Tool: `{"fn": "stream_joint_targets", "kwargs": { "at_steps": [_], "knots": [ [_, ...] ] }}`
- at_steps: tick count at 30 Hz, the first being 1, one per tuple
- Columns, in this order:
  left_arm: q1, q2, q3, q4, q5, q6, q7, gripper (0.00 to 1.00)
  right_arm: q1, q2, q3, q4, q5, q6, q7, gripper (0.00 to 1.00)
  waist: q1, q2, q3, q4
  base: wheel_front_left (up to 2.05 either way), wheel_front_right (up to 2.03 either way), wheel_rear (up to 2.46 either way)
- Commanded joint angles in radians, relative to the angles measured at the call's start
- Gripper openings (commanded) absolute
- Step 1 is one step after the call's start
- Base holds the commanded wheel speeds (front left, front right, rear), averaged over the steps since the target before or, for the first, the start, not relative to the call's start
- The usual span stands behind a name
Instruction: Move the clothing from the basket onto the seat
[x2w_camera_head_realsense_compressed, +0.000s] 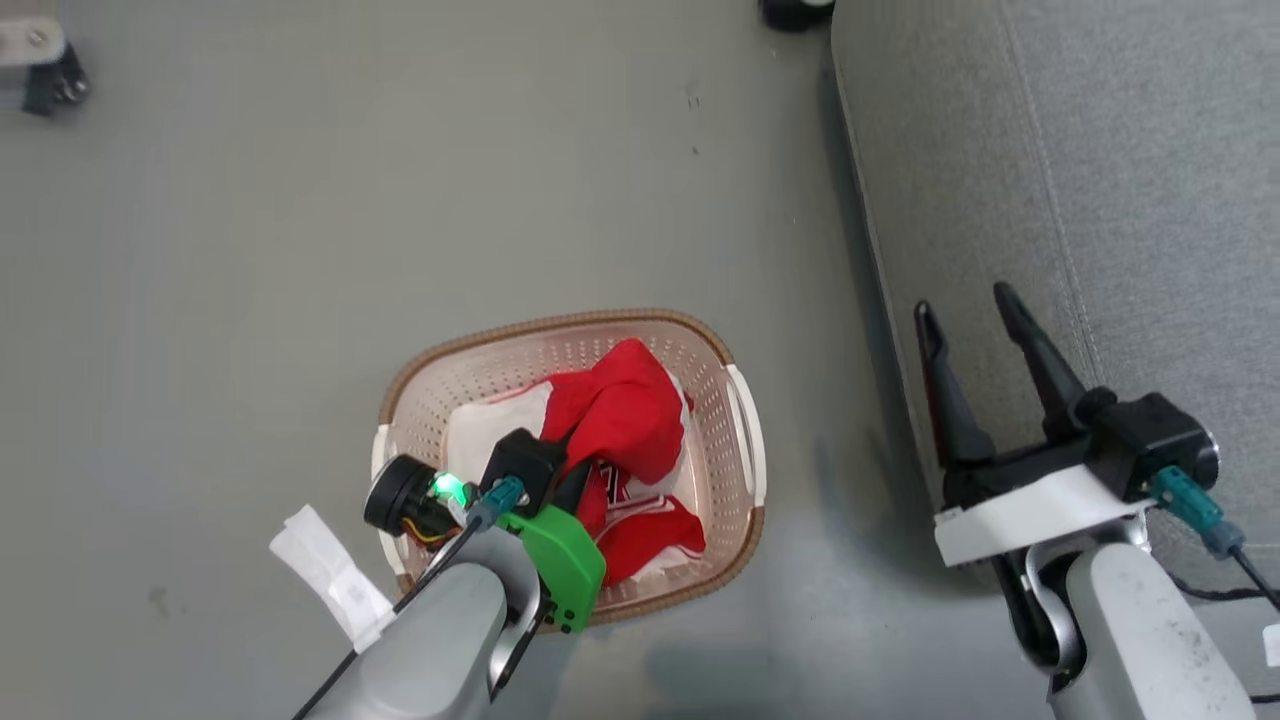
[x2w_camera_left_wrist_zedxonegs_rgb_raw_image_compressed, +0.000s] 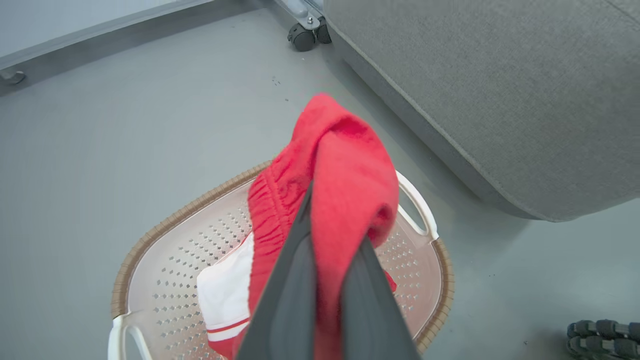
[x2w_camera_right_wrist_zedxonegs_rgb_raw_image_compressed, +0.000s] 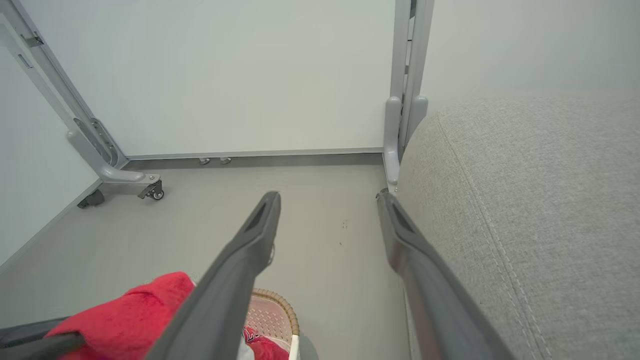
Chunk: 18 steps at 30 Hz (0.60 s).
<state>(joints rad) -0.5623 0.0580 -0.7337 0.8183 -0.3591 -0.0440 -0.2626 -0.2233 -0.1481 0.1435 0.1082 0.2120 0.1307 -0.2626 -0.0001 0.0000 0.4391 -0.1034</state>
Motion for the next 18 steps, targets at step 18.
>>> {"fn": "stream_joint_targets", "kwargs": {
  "at_steps": [18],
  "knots": [
    [0.275, 0.033, 0.226, -0.414, 0.135, 0.033, -0.002, 0.0, 0.23, 0.002, 0.063, 0.03, 0.011, 0.0, -0.003, 1.0, 0.0001, 0.0, -0.423, 0.076, 0.0, 0.0, 0.0]
  ]
}}
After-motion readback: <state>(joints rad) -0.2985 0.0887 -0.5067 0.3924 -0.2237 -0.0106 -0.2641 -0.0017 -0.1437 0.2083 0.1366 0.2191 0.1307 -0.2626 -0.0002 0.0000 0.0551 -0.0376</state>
